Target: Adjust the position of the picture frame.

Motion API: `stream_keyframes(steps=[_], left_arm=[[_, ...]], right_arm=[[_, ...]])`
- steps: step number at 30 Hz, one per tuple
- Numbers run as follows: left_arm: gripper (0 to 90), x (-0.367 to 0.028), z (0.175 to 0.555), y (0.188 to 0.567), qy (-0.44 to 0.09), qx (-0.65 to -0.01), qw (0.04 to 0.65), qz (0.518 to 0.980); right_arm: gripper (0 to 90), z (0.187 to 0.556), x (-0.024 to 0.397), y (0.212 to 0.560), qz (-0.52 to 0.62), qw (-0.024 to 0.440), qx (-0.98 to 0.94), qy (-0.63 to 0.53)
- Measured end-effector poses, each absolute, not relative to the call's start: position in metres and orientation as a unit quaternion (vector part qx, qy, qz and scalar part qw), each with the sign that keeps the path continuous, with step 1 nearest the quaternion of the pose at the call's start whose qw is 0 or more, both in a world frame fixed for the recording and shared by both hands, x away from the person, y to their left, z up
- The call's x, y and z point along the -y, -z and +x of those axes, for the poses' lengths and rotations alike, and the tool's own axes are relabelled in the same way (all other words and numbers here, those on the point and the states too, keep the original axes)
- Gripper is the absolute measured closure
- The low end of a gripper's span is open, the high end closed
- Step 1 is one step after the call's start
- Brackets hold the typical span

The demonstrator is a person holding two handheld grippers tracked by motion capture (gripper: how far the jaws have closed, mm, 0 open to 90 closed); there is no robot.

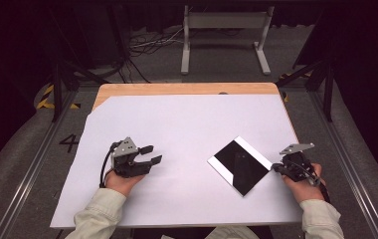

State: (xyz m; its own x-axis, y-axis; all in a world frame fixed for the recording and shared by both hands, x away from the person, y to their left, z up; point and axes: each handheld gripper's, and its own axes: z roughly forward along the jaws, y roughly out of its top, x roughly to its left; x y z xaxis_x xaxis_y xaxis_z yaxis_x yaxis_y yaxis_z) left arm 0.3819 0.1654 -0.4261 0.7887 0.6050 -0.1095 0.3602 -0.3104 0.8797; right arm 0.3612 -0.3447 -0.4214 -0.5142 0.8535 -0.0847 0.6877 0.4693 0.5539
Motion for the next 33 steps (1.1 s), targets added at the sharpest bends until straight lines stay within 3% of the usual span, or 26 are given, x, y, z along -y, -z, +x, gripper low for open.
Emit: stream_keyframes(steps=[15,33], left_arm=[[47.1,-0.170,0.384,0.428,-0.118,-0.310,0.506,0.797],[48.3,-0.165,0.388,0.431,-0.106,-0.310,0.499,0.802]], right_arm=[[90.0,0.397,0.317,0.423,0.443,0.190,-0.845,-0.233],[90.0,0.447,0.271,0.426,0.407,0.154,-0.856,-0.278]])
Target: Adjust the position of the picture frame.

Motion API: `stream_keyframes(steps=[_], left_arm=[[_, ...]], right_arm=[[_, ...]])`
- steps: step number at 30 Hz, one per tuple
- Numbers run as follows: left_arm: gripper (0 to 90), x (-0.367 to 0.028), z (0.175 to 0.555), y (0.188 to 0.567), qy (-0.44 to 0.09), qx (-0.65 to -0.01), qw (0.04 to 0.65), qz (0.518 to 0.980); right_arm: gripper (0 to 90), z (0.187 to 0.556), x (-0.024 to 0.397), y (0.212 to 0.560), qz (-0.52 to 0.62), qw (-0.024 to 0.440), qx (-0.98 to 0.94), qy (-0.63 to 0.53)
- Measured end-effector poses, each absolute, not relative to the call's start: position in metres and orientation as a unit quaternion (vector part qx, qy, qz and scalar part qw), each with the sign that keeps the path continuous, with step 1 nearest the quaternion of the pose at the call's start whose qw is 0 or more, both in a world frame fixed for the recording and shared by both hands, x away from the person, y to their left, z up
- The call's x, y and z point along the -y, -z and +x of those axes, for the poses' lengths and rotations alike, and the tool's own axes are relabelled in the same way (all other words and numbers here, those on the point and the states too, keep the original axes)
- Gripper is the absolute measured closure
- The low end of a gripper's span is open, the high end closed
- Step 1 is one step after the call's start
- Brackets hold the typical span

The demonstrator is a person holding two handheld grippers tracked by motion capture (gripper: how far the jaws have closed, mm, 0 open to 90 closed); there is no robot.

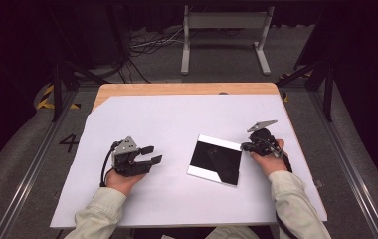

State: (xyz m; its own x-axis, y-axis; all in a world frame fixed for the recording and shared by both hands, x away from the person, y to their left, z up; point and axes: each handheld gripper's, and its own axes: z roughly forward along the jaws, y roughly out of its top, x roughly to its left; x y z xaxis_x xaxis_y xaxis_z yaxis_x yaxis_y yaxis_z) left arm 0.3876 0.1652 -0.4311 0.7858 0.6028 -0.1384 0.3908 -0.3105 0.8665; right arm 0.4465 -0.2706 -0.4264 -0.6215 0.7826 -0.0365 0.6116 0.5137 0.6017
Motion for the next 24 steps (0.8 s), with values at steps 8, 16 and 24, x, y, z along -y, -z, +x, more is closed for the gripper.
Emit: stream_keyframes(steps=[8,16,24], left_arm=[[48.4,-0.164,0.388,0.431,-0.103,-0.308,0.498,0.804],[48.4,-0.161,0.391,0.431,-0.101,-0.304,0.499,0.805],[48.3,-0.158,0.393,0.431,-0.096,-0.300,0.499,0.808]], right_arm=[[90.0,0.456,0.247,0.426,0.380,0.152,-0.871,-0.272],[90.0,0.459,0.234,0.426,0.366,0.148,-0.877,-0.274],[90.0,0.459,0.234,0.425,0.362,0.146,-0.880,-0.272]])
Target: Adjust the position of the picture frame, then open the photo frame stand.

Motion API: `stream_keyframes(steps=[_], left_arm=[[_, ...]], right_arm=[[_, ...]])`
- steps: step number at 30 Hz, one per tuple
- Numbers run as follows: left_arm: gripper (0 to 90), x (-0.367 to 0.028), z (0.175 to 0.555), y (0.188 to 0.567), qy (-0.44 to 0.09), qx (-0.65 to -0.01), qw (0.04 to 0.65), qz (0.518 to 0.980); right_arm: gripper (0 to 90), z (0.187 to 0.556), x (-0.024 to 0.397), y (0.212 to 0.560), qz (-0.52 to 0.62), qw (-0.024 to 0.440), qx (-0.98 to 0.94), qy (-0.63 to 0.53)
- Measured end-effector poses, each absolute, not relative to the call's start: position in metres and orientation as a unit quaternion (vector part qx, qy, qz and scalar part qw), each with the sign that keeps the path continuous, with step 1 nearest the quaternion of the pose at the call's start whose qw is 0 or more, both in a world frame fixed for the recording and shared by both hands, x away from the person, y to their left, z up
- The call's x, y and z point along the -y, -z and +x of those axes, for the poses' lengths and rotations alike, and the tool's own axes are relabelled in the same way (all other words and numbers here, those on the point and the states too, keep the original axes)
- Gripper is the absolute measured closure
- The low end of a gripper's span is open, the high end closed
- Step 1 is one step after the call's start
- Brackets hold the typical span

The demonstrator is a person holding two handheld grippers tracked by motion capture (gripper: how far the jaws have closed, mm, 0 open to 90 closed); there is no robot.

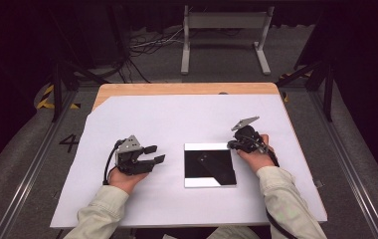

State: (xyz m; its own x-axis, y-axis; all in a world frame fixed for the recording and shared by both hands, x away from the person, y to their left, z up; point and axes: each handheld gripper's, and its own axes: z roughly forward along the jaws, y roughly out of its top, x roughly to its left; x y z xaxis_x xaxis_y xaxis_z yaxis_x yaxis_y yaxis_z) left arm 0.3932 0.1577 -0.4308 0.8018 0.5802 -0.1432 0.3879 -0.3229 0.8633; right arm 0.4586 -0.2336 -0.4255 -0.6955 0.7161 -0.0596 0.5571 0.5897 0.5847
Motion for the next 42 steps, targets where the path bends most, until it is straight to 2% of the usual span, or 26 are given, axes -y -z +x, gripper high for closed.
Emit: stream_keyframes(steps=[12,18,42], left_arm=[[46.2,-0.169,0.393,0.414,-0.139,-0.277,0.475,0.824],[46.2,-0.178,0.396,0.413,-0.137,-0.273,0.465,0.830],[46.0,-0.189,0.399,0.421,-0.116,-0.298,0.473,0.821]], right_arm=[[89.9,0.436,0.238,0.384,0.333,0.173,-0.880,-0.292],[89.8,0.422,0.247,0.370,0.320,0.172,-0.884,-0.295],[84.1,0.377,0.266,0.353,0.284,0.149,-0.894,-0.312]])
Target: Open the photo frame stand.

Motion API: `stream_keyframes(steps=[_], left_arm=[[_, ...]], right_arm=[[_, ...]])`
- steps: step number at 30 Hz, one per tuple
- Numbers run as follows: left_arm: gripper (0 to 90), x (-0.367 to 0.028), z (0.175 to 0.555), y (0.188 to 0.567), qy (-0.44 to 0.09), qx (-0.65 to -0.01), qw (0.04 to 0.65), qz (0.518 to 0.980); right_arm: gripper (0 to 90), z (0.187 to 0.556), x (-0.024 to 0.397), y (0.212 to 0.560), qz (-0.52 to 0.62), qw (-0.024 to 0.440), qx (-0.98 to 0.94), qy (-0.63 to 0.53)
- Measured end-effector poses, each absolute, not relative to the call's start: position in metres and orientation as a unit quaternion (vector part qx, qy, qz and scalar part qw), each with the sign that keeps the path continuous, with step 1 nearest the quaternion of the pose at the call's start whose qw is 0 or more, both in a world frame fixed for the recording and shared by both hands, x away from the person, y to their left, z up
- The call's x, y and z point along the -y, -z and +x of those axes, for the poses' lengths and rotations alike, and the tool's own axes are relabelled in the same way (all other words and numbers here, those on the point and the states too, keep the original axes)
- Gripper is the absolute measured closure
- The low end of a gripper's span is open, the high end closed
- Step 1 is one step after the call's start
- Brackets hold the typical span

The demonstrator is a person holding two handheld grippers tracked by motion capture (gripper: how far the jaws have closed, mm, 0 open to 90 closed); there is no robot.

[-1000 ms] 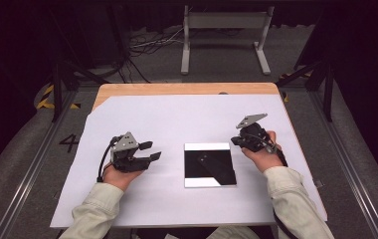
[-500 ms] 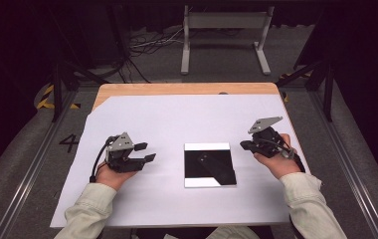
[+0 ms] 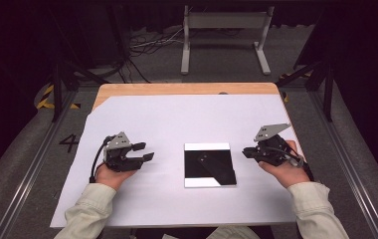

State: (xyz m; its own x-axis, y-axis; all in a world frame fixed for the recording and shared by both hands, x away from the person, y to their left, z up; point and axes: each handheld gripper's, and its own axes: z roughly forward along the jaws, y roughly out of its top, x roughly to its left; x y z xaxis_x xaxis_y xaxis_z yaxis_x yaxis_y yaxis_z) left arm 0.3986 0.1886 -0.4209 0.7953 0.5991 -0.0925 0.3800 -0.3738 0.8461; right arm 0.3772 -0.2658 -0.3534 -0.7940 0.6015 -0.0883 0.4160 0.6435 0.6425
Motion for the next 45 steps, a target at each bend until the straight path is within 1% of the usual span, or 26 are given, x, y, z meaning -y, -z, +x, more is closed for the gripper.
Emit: stream_keyframes(steps=[13,31,45], left_arm=[[46.0,-0.187,0.398,0.422,-0.114,-0.299,0.470,0.823],[45.9,-0.185,0.398,0.422,-0.113,-0.296,0.472,0.823],[45.9,-0.183,0.399,0.422,-0.109,-0.294,0.470,0.825]], right_arm=[[82.0,0.349,0.266,0.365,0.277,0.143,-0.892,-0.329],[80.3,0.342,0.259,0.382,0.273,0.119,-0.910,-0.286],[79.4,0.342,0.254,0.398,0.274,0.083,-0.926,-0.248]])
